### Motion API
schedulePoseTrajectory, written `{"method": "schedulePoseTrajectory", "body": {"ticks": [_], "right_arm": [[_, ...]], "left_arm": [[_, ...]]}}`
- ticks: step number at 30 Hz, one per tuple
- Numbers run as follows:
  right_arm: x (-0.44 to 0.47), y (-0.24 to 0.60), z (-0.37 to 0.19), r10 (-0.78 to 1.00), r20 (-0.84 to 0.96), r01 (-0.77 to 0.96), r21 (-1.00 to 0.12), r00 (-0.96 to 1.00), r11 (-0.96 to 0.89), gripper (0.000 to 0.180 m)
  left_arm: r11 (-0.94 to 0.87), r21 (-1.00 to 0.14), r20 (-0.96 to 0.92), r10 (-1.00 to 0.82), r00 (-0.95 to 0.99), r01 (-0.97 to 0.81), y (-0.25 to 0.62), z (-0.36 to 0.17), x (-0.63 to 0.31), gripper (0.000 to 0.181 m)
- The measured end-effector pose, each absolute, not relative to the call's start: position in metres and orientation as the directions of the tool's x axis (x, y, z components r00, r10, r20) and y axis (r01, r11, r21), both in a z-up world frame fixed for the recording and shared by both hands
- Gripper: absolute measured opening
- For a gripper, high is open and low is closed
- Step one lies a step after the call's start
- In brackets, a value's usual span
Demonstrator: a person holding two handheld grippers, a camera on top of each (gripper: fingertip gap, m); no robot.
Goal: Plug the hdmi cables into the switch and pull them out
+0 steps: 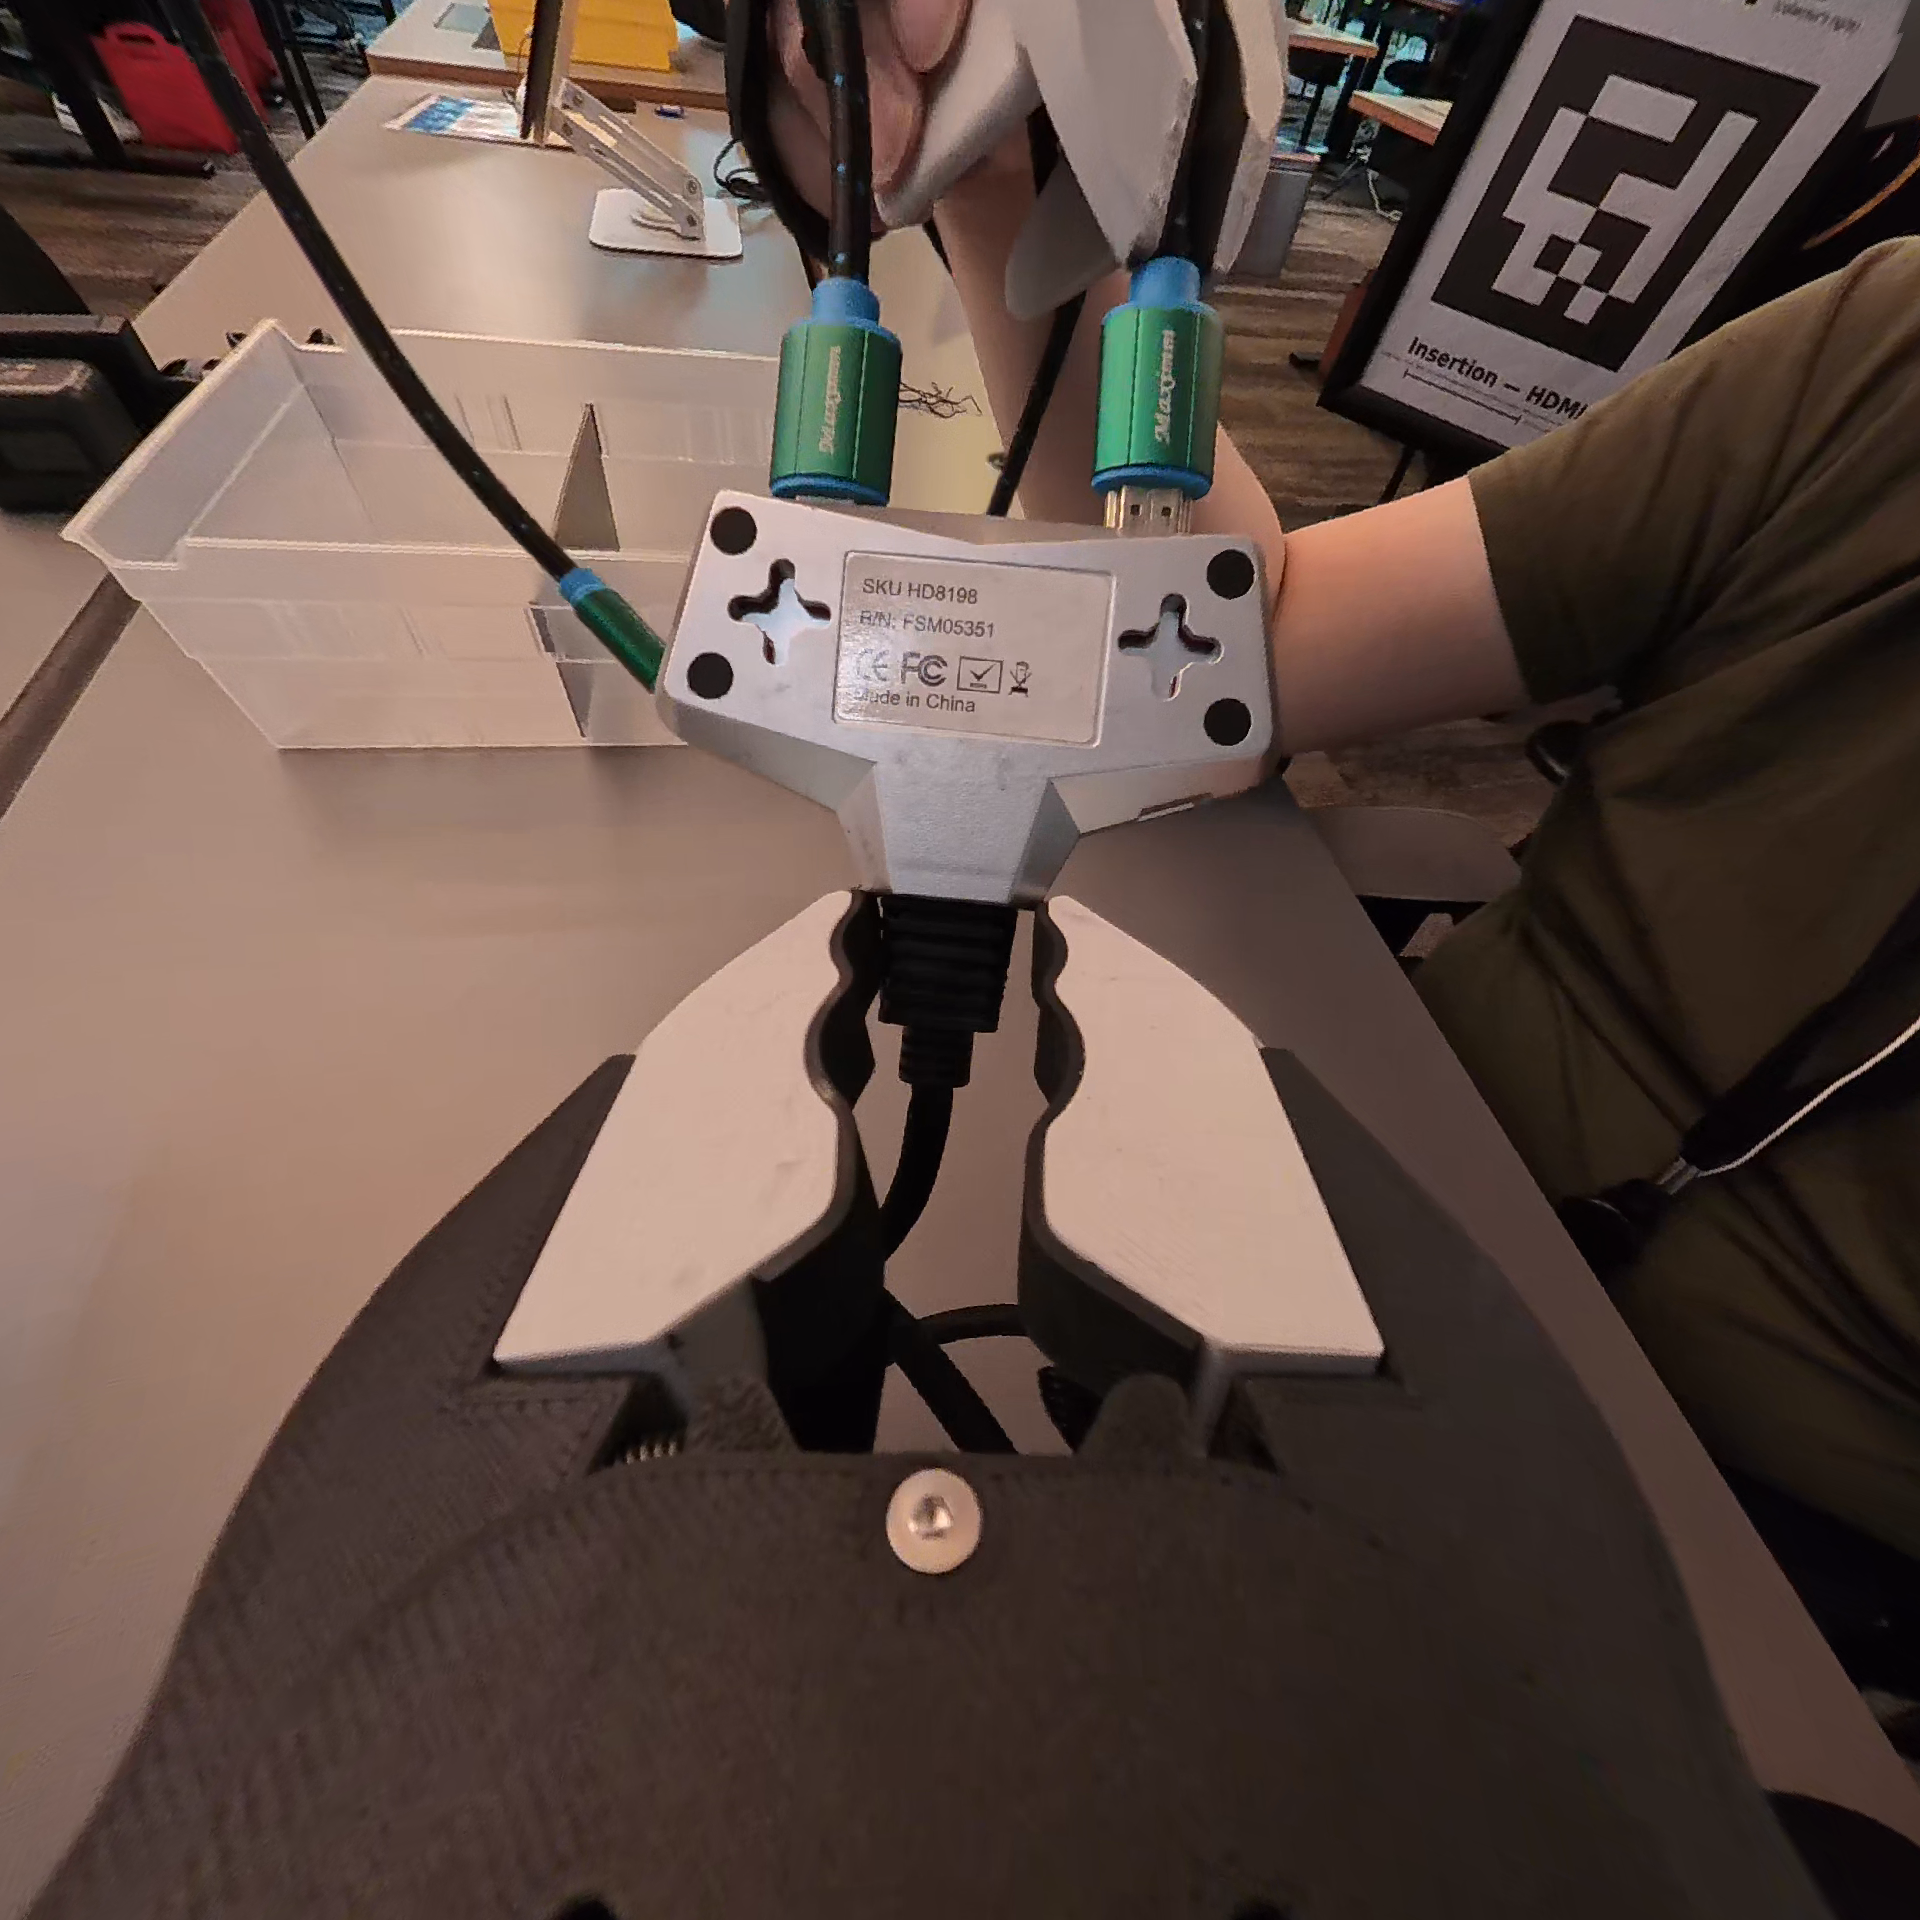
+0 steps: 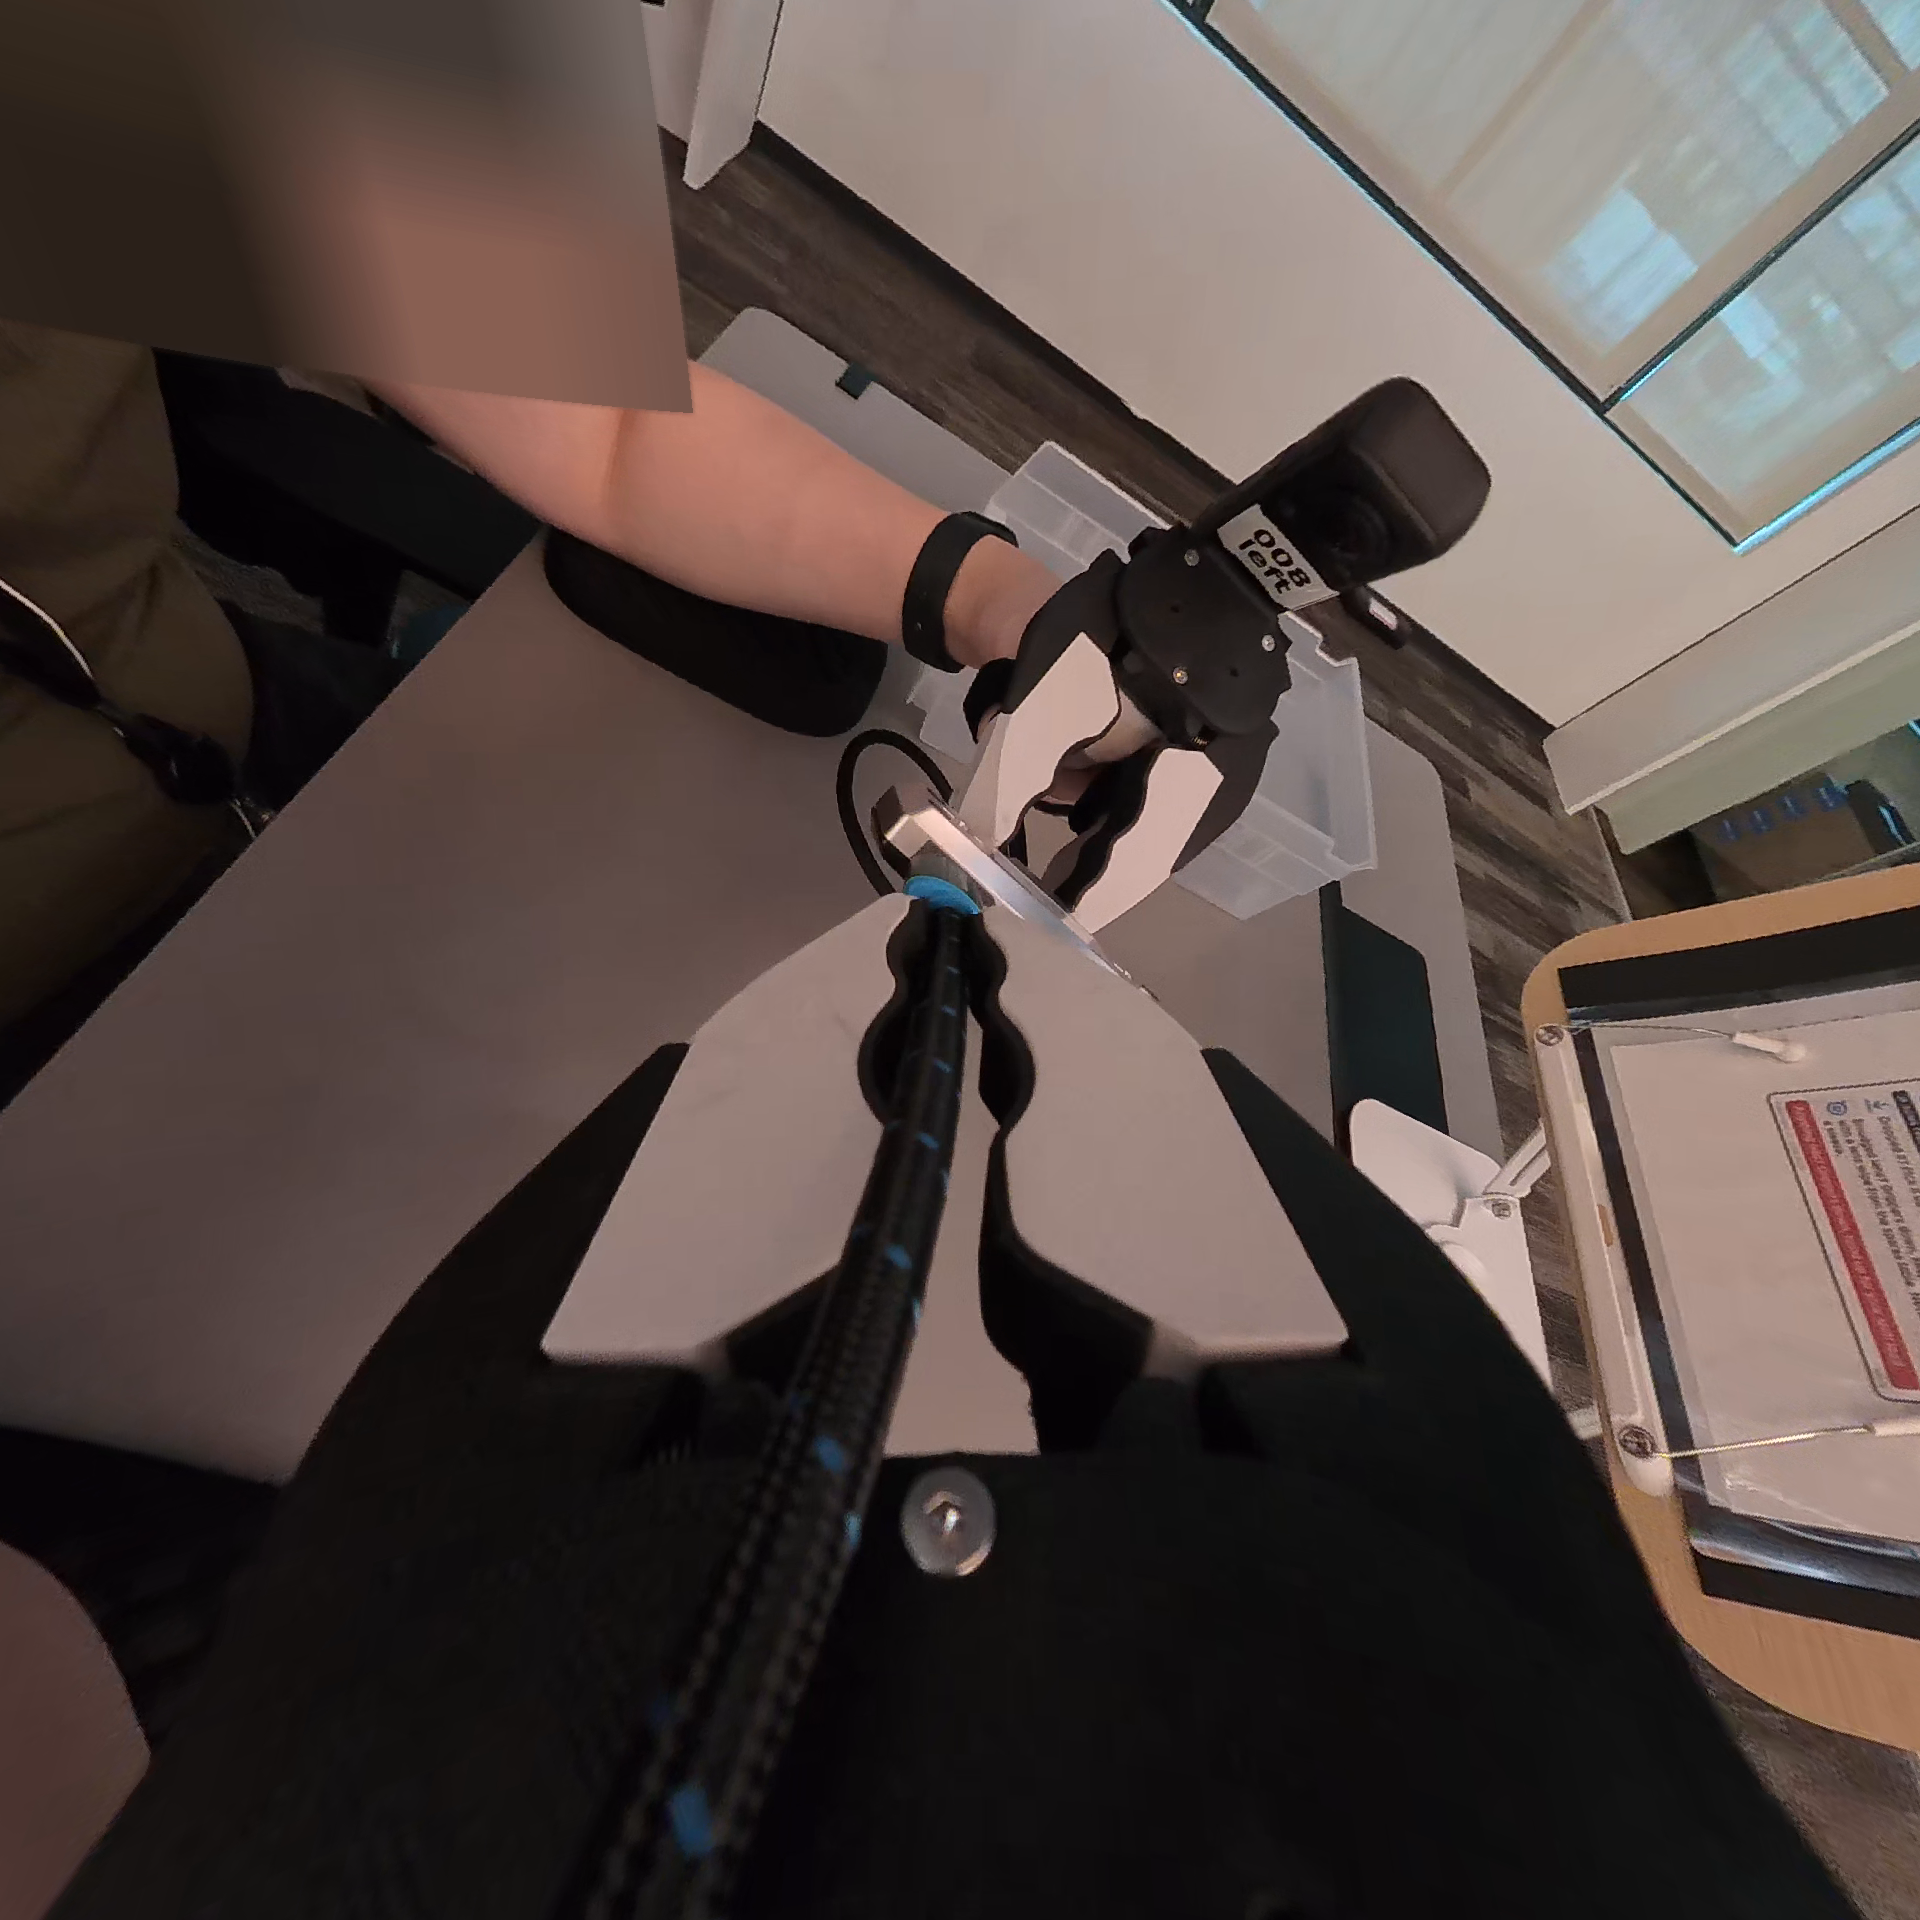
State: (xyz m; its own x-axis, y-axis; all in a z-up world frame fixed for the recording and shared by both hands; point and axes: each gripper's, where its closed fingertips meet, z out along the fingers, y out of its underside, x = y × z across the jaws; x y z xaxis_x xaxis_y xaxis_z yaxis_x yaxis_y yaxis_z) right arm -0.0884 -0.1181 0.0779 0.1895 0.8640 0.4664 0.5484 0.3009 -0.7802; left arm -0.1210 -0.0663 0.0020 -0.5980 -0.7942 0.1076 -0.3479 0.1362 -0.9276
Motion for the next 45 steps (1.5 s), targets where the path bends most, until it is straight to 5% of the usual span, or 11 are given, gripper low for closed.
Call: {"method": "schedulePoseTrajectory", "body": {"ticks": [45], "right_arm": [[-0.079,-0.101,0.079,0.862,0.43,0.5,-0.827,0.268,0.257,0.008]], "left_arm": [[0.209,-0.927,0.032,-0.785,-0.619,-0.313,-0.068,0.005,-0.128,0.022]]}}
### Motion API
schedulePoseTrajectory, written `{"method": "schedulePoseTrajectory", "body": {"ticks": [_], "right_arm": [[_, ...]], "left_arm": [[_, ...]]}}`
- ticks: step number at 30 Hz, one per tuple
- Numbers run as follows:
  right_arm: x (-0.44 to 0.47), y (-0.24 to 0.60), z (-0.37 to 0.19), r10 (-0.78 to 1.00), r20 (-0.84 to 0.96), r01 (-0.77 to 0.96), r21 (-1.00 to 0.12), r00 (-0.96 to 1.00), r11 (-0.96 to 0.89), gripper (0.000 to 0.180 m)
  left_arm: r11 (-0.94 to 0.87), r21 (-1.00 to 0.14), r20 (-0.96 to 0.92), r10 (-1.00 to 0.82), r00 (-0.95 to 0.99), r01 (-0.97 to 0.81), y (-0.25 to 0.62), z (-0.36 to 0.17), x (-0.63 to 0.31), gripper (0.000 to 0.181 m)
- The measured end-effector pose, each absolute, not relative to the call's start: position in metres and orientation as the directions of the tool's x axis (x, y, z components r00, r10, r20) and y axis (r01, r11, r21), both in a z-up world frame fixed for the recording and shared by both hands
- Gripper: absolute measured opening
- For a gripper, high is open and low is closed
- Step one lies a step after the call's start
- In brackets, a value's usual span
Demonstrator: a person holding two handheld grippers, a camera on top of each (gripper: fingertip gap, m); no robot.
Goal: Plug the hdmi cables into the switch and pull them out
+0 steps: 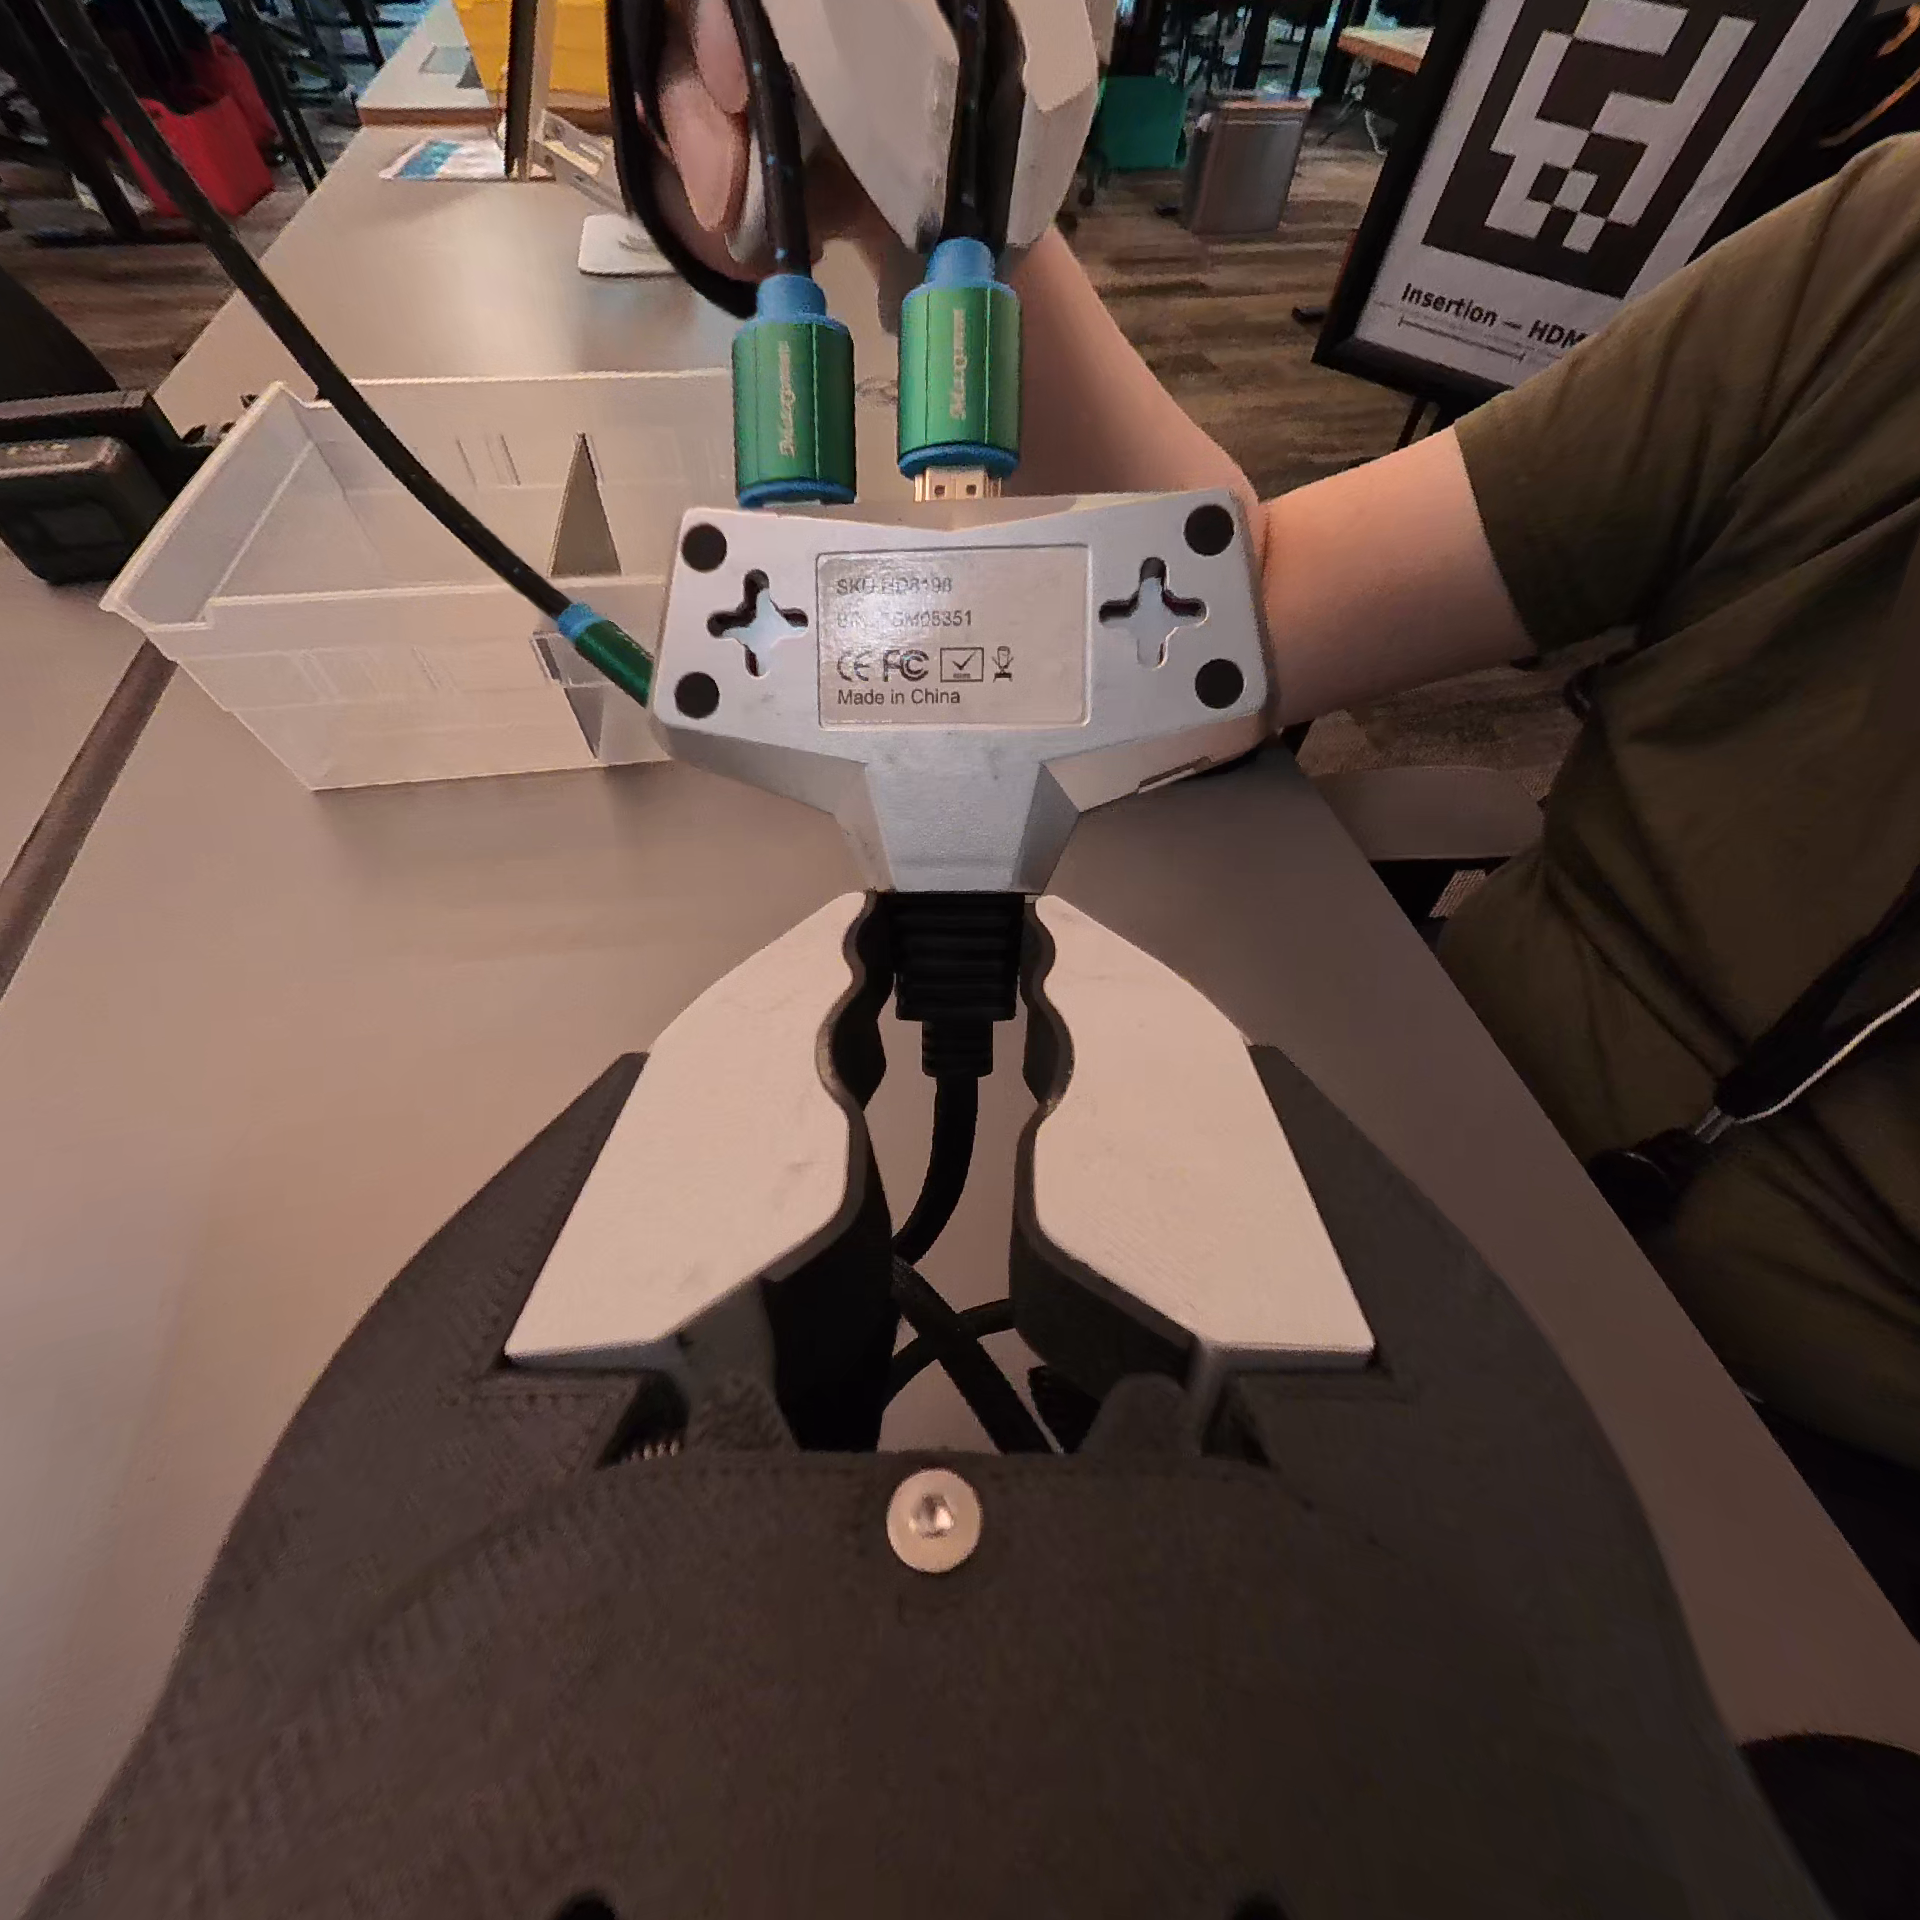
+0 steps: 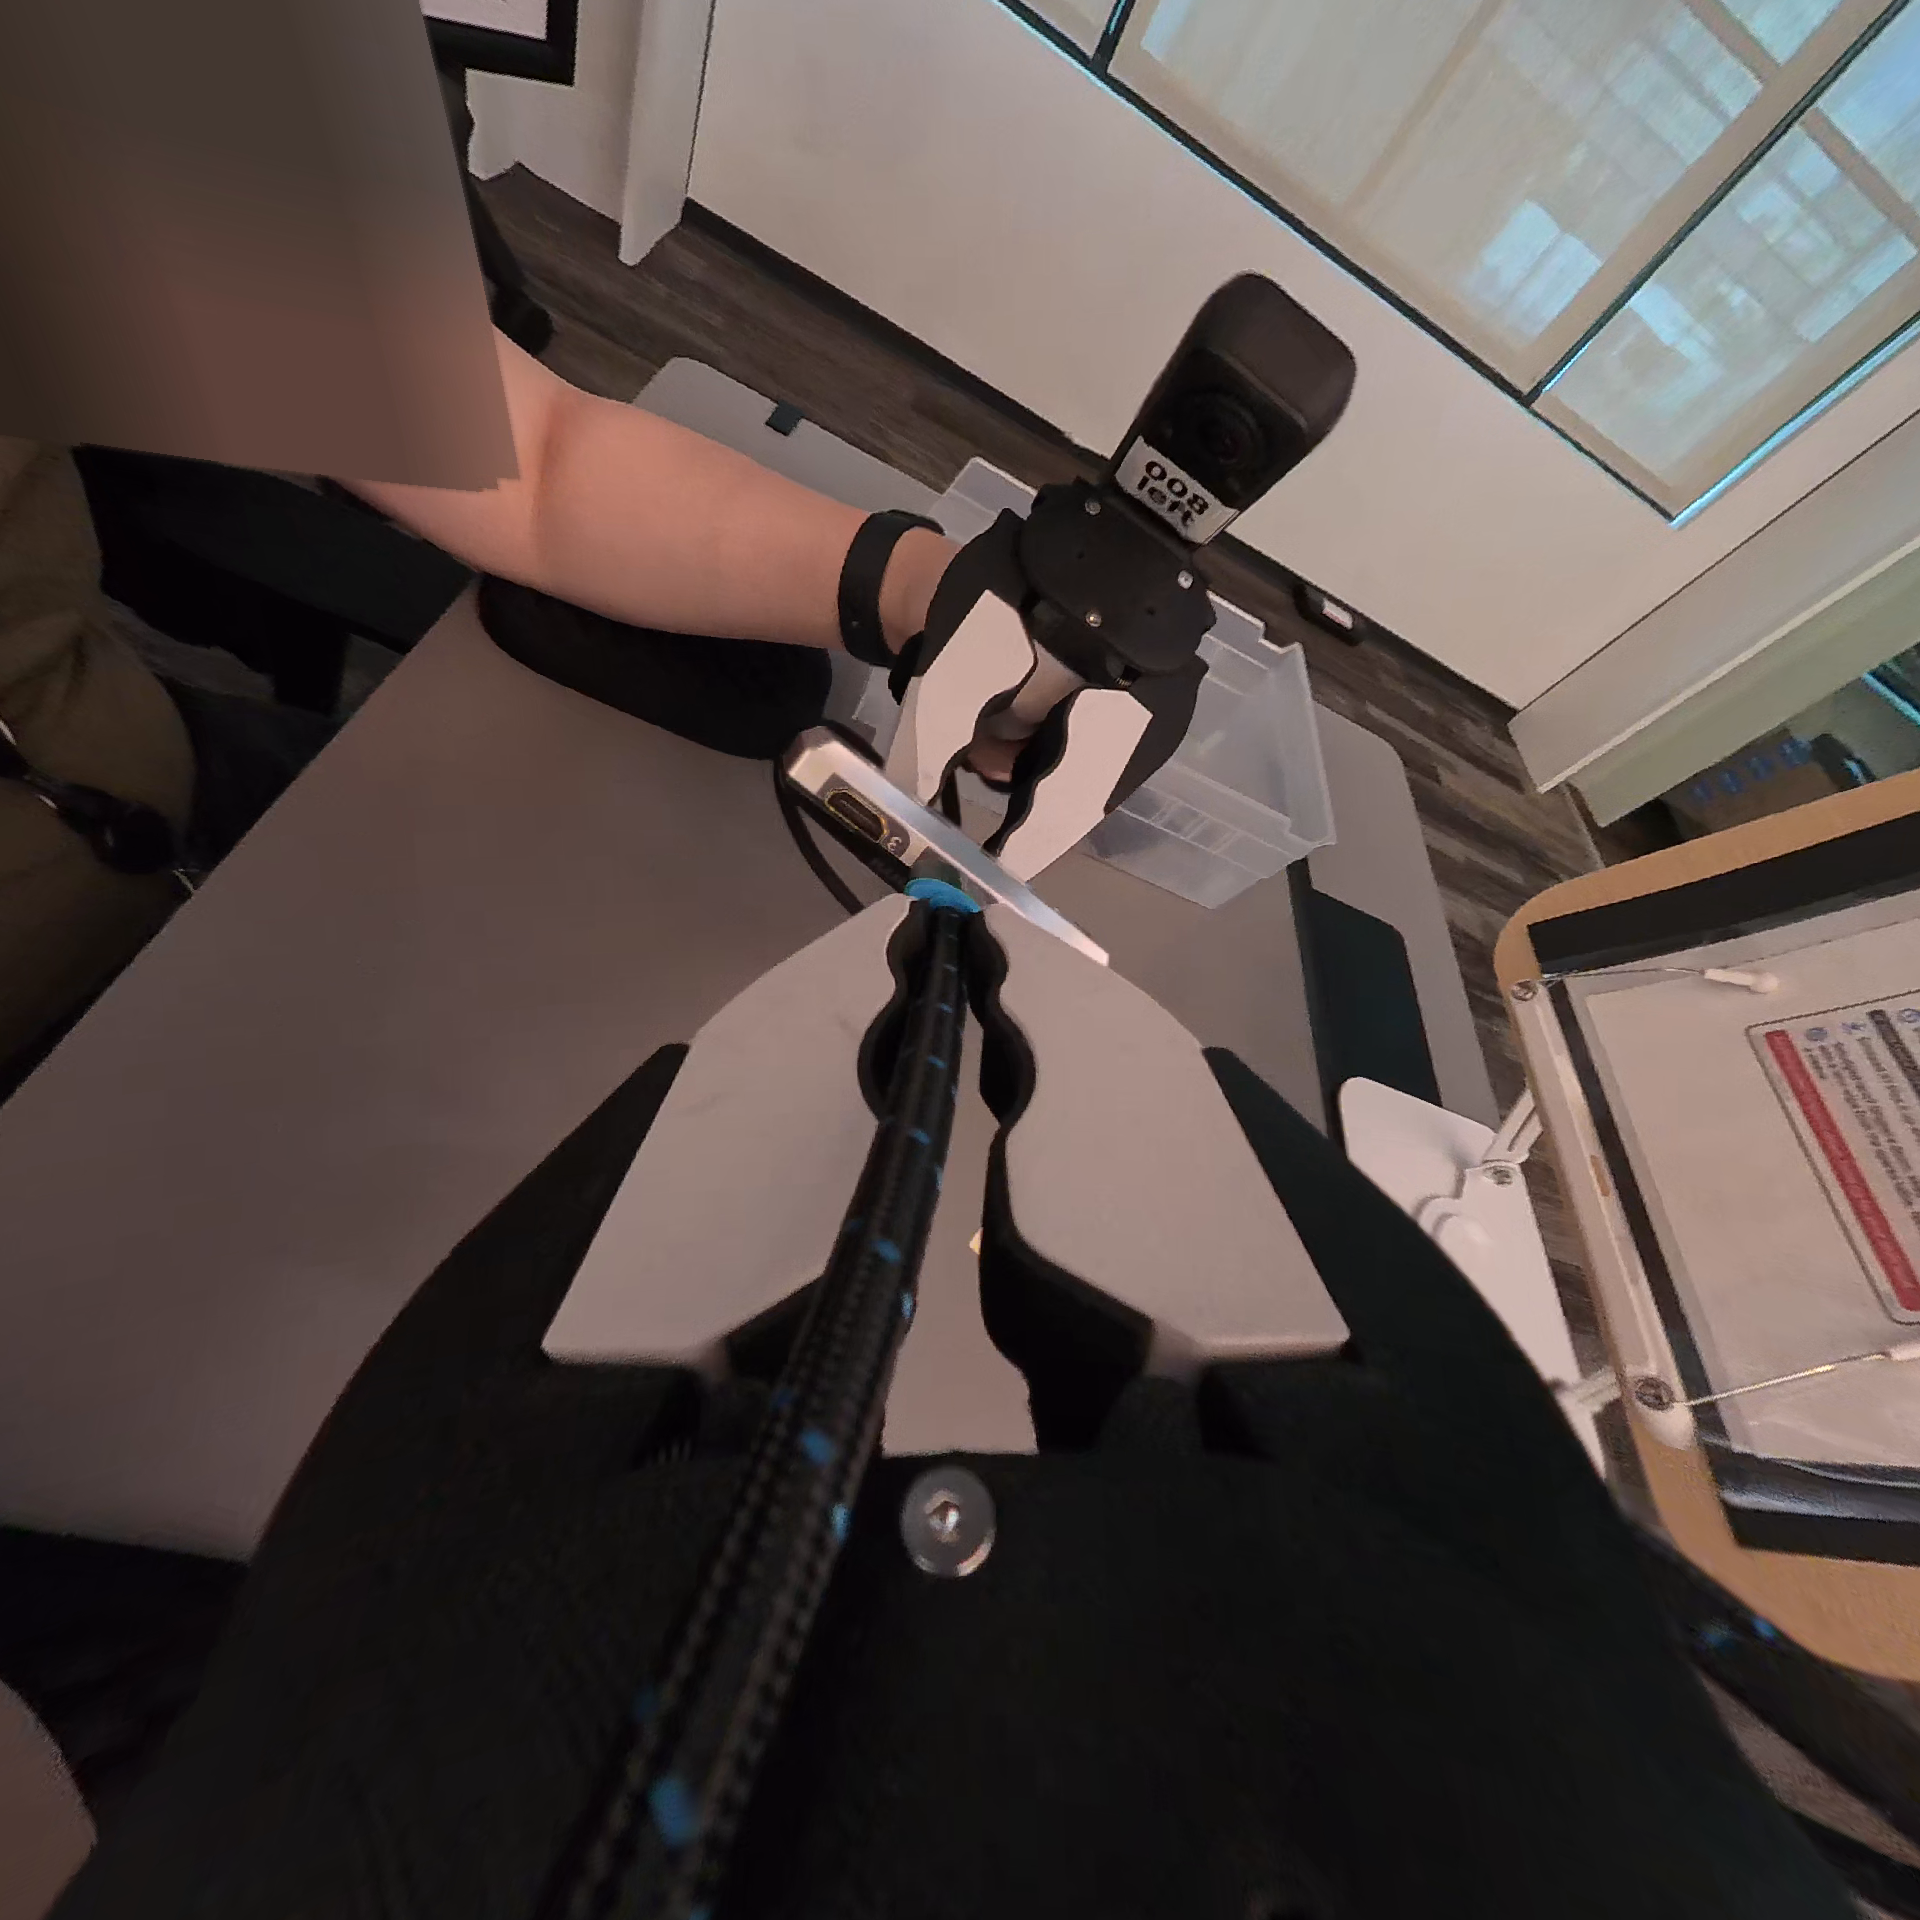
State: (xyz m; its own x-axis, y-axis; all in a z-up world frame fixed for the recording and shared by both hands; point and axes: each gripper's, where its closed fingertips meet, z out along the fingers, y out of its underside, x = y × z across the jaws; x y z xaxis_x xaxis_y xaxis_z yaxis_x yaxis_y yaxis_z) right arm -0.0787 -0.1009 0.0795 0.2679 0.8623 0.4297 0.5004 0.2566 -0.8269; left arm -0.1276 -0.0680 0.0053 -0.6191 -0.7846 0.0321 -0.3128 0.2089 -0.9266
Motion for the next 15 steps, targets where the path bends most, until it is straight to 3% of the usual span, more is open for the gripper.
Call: {"method": "schedulePoseTrajectory", "body": {"ticks": [15], "right_arm": [[-0.079,-0.101,0.086,0.867,0.4,0.452,-0.859,0.297,0.241,0.008]], "left_arm": [[0.239,-0.925,-0.019,-0.808,-0.59,-0.296,-0.069,0.019,-0.127,0.022]]}}
